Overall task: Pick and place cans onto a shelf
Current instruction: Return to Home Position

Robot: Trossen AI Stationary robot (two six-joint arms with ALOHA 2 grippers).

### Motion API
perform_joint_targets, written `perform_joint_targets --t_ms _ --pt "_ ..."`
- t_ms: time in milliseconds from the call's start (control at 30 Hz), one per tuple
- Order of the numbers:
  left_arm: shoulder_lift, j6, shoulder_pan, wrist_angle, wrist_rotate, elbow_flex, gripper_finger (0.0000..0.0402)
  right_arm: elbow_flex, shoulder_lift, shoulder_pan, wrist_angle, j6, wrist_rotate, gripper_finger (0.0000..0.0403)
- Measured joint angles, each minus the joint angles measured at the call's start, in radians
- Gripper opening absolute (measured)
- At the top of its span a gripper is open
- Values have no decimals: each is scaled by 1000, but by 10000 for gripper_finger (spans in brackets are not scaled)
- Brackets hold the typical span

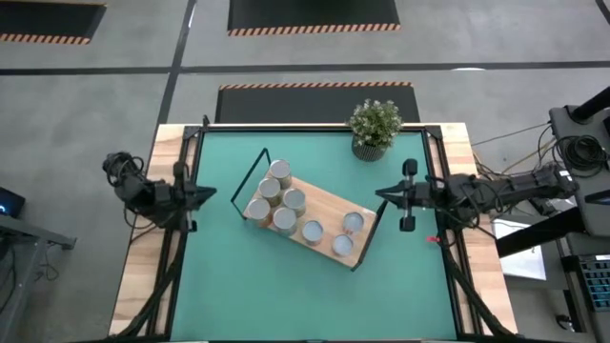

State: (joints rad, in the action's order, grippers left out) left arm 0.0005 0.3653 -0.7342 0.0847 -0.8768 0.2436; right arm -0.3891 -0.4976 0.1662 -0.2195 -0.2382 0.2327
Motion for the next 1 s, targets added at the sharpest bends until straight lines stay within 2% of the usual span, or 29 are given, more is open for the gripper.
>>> perform_joint_targets --t_ms 267,533,800,867,1000 --pt "0 -2 104 -5 -7 -19 0 106 135 -77 1 19 -31 9" --pt "0 -37 226 -6 -7 -96 0 207 299 -96 15 11 -31 9" --pt "-1 -104 246 -6 -4 -153 0 186 498 -97 206 -24 -22 9" --pt "0 -114 246 -10 -3 -165 0 201 497 -97 249 -51 -22 9" --pt "-1 -150 248 -9 -3 -173 0 225 471 -99 222 -100 -22 9"
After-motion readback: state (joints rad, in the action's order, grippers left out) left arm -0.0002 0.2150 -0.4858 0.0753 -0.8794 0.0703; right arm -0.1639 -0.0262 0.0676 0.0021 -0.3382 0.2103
